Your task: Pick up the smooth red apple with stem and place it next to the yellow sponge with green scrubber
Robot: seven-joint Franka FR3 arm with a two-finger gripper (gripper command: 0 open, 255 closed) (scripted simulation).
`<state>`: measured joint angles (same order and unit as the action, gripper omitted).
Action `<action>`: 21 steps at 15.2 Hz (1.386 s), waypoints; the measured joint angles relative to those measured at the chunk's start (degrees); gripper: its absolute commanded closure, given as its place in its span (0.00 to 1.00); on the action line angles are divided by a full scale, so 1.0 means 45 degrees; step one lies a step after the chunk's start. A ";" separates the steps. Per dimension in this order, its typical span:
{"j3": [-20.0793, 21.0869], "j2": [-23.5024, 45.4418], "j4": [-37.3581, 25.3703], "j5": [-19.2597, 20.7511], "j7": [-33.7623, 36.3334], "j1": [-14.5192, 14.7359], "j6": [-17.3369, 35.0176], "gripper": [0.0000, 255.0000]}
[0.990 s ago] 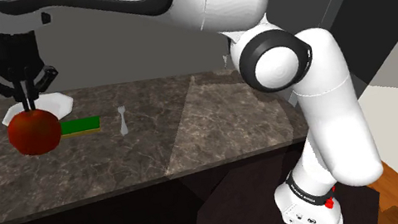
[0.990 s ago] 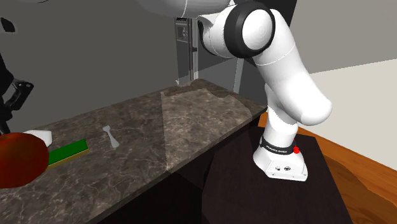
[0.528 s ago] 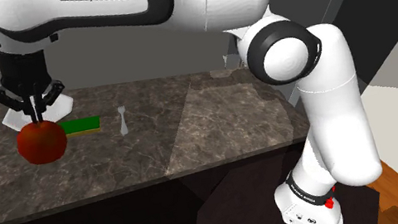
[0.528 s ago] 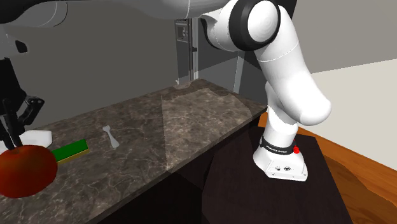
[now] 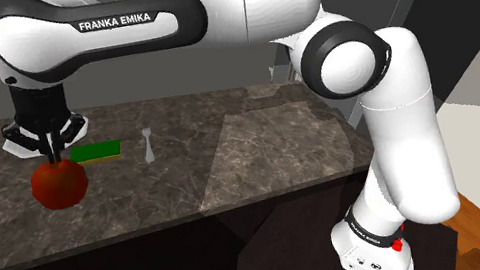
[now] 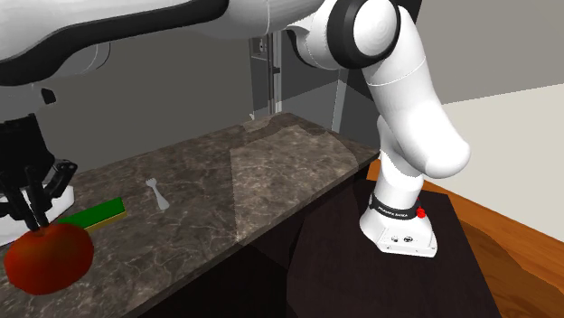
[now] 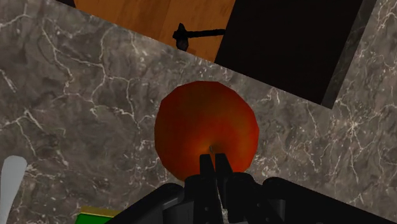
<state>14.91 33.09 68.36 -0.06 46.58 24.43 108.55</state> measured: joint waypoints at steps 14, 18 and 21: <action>-0.0036 0.0187 0.1725 0.0001 -0.0141 -0.0083 0.1897 1.00; -0.0036 0.0189 0.1737 0.0001 -0.0140 -0.0081 0.1915 0.00; -0.0036 0.0187 0.1737 0.0001 -0.0140 -0.0082 0.1917 0.00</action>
<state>14.75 33.93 76.17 -0.05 45.95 24.06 117.18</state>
